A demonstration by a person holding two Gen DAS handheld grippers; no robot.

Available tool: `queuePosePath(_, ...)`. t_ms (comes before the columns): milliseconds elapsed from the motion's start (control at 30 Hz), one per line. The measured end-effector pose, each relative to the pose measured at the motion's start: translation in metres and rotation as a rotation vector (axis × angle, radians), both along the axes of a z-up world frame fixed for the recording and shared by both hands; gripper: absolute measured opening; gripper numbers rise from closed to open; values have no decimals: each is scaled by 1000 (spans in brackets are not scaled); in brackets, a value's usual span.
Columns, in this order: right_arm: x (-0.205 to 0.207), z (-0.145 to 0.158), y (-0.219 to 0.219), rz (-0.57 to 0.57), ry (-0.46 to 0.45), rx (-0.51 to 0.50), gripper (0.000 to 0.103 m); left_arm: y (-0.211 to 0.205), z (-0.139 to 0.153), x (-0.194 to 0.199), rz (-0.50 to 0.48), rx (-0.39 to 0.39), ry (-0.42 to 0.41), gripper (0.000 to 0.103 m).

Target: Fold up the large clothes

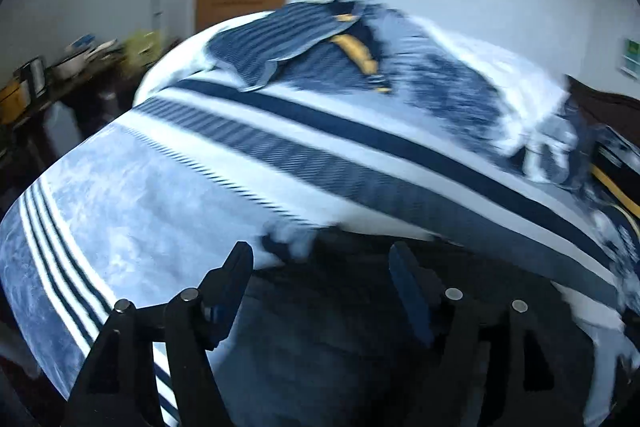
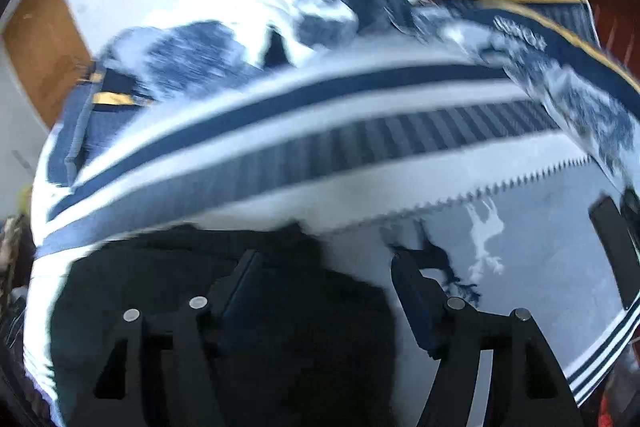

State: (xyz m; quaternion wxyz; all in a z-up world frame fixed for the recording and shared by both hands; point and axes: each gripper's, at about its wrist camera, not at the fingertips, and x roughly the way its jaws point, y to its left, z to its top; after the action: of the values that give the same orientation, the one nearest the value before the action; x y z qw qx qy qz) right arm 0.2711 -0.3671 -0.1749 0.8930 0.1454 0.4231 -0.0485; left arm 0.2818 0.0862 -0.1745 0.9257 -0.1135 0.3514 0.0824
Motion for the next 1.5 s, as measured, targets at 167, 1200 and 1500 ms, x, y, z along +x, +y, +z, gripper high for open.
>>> queuePosePath(167, 3, 2, 92, 258, 7, 62, 72, -89, -7, 13, -189, 180, 91, 76)
queuePosePath(1200, 57, -138, 85, 276, 163, -17, 78, -89, -116, 66, -134, 256, 184, 84)
queuePosePath(1500, 58, -142, 97, 265, 137, -39, 78, -92, -119, 65, -129, 276, 185, 86)
